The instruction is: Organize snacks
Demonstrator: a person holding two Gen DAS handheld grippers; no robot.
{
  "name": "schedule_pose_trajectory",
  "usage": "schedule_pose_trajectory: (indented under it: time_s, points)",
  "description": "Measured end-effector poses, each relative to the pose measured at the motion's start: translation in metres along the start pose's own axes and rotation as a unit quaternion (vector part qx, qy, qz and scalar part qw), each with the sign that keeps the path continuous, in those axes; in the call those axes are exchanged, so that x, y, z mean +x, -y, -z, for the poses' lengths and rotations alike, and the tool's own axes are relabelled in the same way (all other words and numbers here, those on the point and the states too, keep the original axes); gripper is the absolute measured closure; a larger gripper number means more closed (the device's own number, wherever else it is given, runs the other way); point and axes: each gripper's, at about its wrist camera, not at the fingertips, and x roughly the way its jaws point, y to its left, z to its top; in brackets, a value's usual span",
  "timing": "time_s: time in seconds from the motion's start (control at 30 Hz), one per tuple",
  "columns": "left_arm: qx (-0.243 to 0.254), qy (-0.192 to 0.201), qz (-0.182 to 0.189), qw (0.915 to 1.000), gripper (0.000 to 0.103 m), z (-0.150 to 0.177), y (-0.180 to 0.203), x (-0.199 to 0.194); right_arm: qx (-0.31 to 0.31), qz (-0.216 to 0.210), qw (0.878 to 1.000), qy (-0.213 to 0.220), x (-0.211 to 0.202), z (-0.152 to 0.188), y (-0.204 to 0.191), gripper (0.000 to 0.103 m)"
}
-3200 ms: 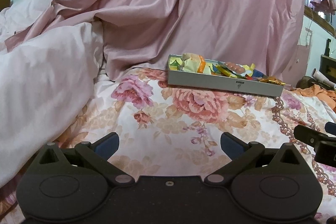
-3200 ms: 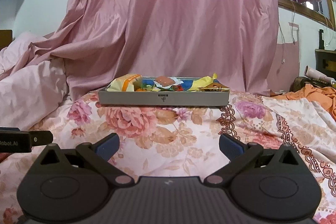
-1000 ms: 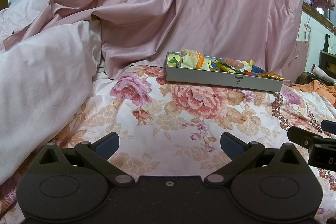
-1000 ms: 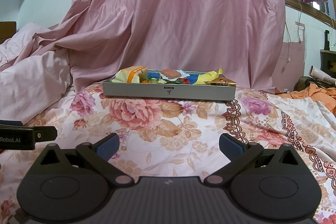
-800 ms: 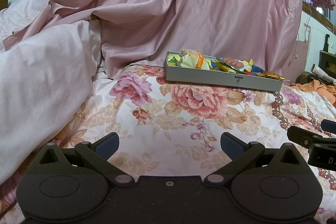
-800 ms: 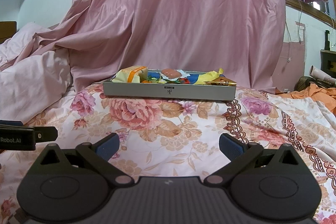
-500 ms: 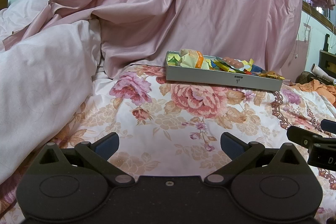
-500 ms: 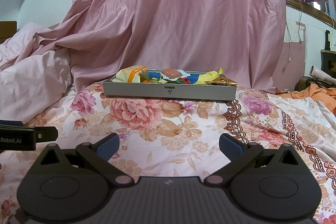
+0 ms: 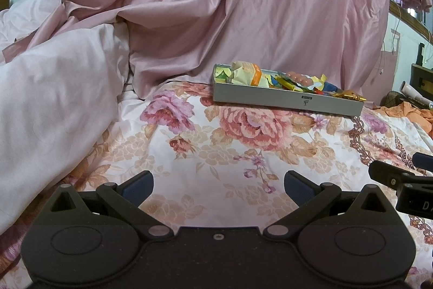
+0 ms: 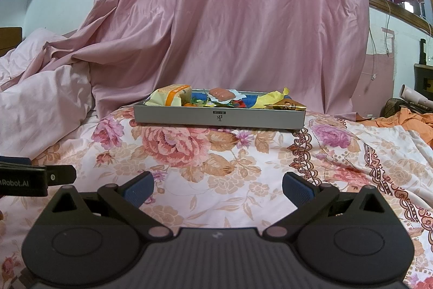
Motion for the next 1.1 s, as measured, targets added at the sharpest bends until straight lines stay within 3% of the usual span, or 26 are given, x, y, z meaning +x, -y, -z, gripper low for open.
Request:
schedule_pose_trajectory:
  time_s: [0.3,0.67,1.1]
  points:
    - [0.003,-0.015,-0.01,0.9998,0.001,0.0051,0.003,0.0025,0.0,0.001,1.0,-0.001,0.0003,-0.0005,-0.0006,0.0]
    - [0.007,-0.043,-0.055,0.9975,0.001,0.0041,0.0021,0.0088,-0.002,0.0,1.0,-0.002,-0.0015,0.0023,-0.0042,0.0]
    - [0.012,-0.039,-0.046,0.9981,0.001,0.0031,0.0043,0.0069,-0.002,0.0,1.0,-0.002,-0.0014,0.0018,-0.0045,0.0]
